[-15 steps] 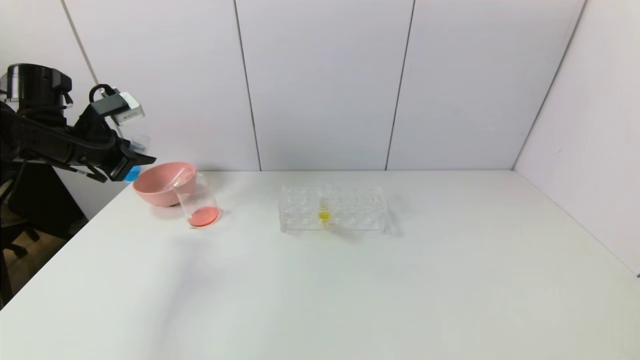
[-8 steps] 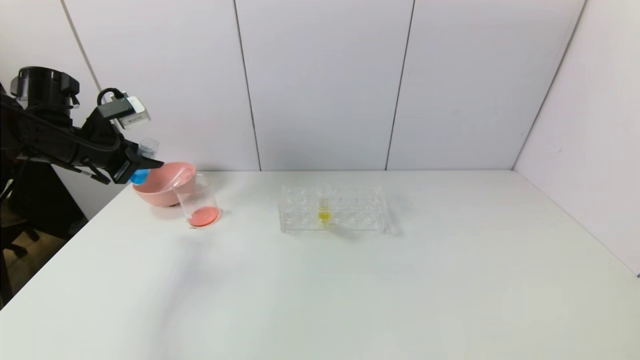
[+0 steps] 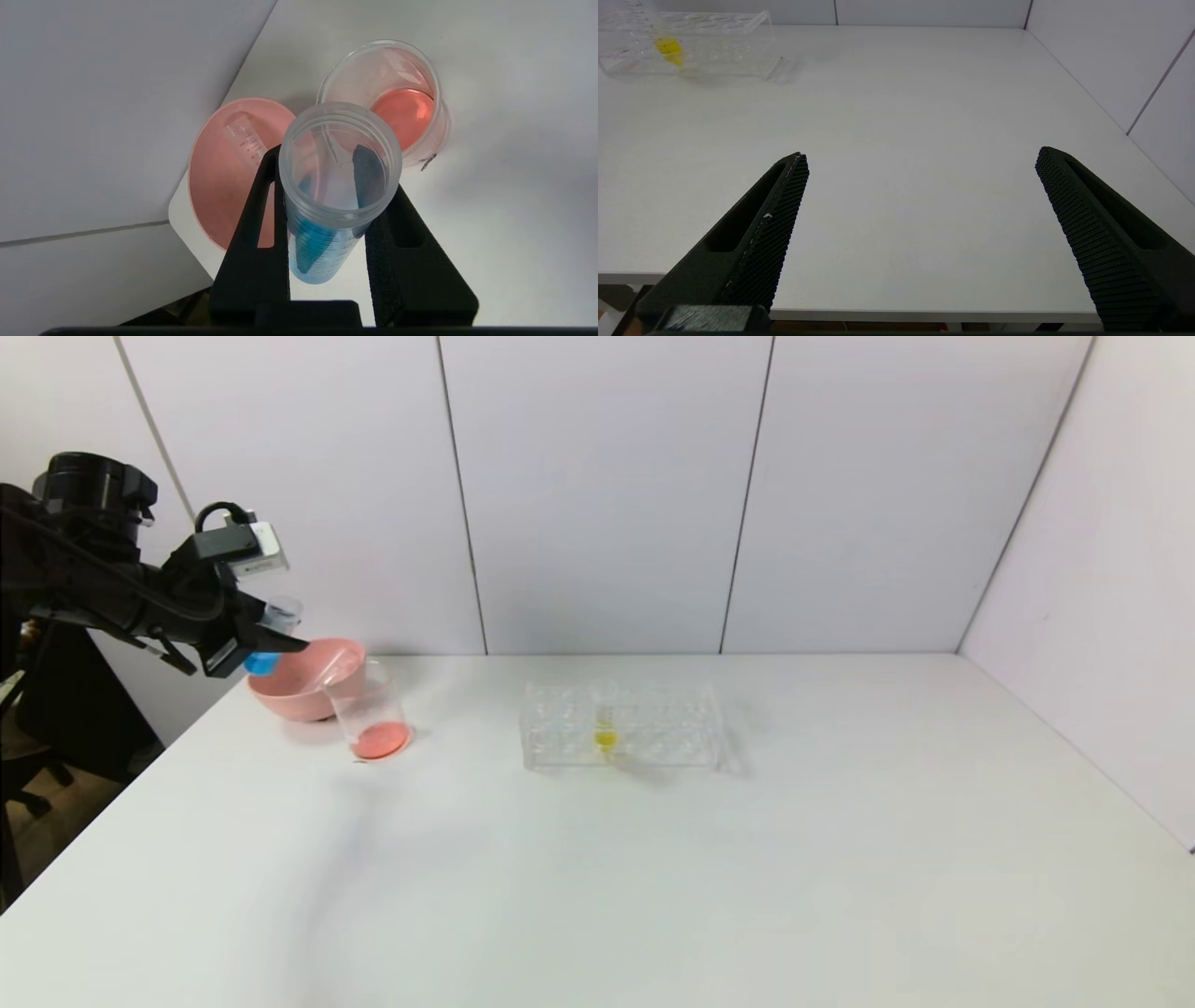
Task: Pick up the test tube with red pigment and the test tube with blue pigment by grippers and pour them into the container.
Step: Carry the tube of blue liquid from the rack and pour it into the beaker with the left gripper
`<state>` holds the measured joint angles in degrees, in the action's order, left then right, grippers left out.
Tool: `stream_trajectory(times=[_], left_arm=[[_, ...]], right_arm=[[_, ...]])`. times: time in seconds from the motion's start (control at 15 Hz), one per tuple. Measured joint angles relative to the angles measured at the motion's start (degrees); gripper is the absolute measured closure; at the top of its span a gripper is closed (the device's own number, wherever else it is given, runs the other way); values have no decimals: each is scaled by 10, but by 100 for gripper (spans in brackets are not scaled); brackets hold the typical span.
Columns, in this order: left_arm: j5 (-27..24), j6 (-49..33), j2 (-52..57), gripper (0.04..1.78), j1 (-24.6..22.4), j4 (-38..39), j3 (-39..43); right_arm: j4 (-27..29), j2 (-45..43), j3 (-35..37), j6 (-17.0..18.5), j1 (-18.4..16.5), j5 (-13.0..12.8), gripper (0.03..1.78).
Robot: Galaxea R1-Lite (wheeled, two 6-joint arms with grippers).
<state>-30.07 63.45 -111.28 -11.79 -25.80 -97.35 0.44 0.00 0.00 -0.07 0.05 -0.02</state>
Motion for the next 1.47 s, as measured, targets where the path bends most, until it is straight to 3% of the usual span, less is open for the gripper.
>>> stream_trajectory(times=[0.8,1.07,1.47], left_arm=[[1,167,-79,135,-9,-139,-146],[13,188,-97,135,-10,-146,-164],[71,196,-105,135,-8,-142,-165]], right_arm=[[0,0,0,0,0,0,4],[0,0,0,0,0,0,4],[0,0,0,0,0,0,4]])
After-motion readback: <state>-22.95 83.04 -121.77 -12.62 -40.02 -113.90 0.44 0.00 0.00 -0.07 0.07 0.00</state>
